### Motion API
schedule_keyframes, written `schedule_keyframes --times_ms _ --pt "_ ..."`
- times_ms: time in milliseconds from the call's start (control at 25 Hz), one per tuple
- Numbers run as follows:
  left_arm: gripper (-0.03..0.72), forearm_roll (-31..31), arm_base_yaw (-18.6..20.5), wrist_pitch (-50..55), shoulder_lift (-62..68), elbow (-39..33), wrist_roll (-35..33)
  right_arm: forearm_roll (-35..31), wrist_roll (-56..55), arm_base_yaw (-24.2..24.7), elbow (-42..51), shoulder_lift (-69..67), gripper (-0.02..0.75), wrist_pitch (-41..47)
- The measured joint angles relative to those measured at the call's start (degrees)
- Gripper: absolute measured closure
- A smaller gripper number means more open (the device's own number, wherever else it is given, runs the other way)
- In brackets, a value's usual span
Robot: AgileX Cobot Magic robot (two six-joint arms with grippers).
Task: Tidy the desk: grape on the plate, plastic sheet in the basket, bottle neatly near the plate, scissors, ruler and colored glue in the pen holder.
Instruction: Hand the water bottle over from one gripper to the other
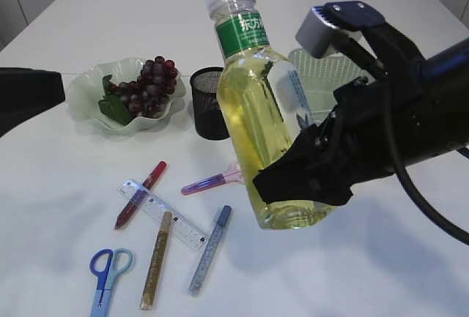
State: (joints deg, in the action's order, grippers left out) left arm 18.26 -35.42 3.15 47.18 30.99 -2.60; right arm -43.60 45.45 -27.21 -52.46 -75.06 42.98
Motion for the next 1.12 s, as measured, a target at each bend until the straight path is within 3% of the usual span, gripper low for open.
schedule_keyframes --times_ms 360,640,880,1120 --pt "0.370 -3.2 8.2 0.1 8.2 0.0 0.0 -9.4 10.9 0.0 0.0 0.0 0.287 -1.9" --pt "0.371 -7.1 8.6 0.1 15.8 0.0 0.0 -10.4 12.1 0.0 0.0 0.0 0.287 -2.2" --pt "0.379 -2.5 8.4 0.6 17.4 1.8 0.0 -11.0 12.3 0.0 0.0 0.0 0.287 -2.3" --pt "0.379 -3.5 8.4 -2.8 18.0 2.0 0.0 -11.2 13.5 0.0 0.0 0.0 0.287 -2.7"
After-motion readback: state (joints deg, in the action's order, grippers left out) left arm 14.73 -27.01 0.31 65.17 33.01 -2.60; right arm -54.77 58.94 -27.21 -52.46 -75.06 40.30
